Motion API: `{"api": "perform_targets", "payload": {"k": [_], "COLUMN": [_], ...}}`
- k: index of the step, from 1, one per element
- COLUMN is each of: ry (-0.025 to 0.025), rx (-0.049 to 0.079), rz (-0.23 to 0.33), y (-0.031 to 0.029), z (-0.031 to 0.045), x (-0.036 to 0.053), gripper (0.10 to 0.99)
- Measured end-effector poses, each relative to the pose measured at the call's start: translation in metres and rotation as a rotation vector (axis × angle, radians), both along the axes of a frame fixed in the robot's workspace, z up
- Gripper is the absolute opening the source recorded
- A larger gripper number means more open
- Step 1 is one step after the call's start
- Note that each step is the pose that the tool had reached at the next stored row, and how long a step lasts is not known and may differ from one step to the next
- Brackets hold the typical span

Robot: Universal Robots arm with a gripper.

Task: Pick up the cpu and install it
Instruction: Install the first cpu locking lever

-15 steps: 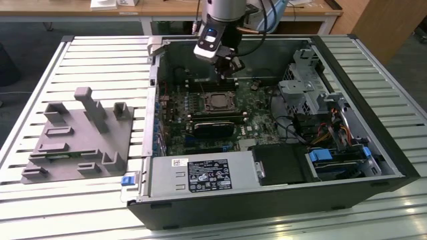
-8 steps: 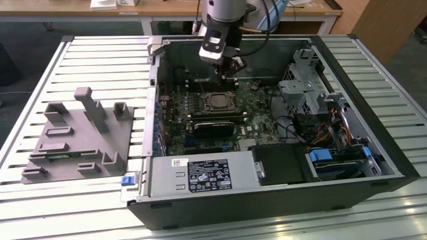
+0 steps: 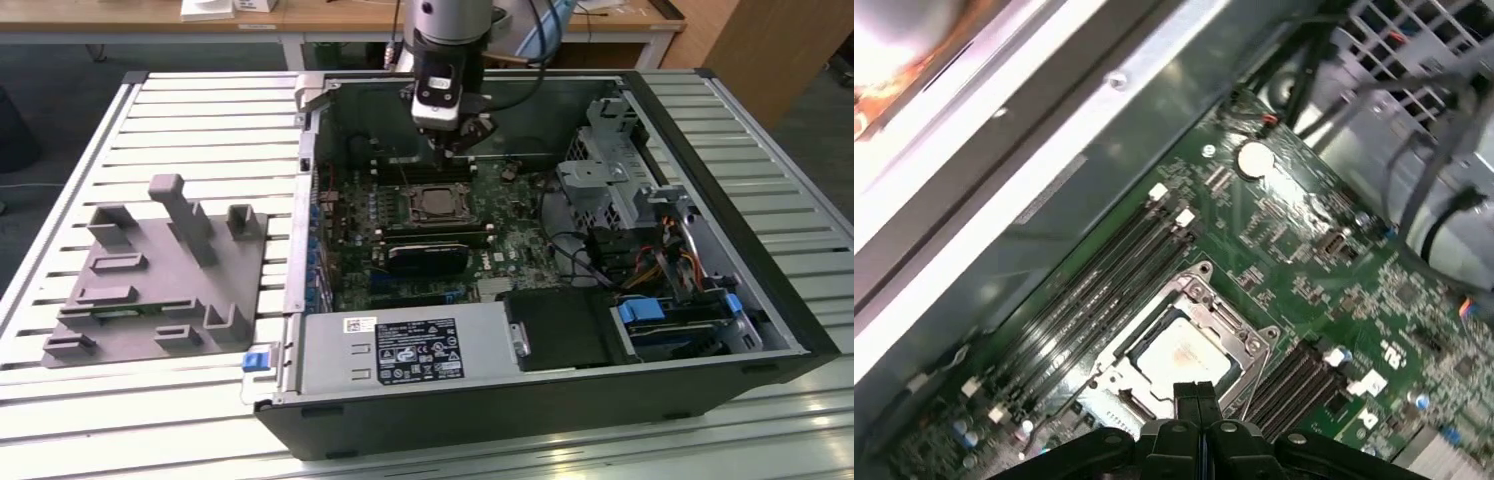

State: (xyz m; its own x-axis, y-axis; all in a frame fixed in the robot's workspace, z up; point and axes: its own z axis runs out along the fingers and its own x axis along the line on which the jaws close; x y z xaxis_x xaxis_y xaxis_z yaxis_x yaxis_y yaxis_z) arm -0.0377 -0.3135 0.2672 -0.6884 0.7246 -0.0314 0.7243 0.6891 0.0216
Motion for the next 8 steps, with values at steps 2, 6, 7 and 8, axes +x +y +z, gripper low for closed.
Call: {"api": "perform_targets", "payload": {"k": [2,6,7,8], "ry": [0.0000,0.0000,0.0000,0.0000], "rx": [0.000,0.000,0.000,0.000], "rz": [0.035,0.103,0.117,0.132], "y": [0.0000,0.0000,0.0000,0.0000], "z": [-0.0001,-0.0001,-0.0001,-0.0001], "x": [0.0000,0.0001,0.0001,0.0002], "gripper": [0.106,0.106,0.106,0.106]}}
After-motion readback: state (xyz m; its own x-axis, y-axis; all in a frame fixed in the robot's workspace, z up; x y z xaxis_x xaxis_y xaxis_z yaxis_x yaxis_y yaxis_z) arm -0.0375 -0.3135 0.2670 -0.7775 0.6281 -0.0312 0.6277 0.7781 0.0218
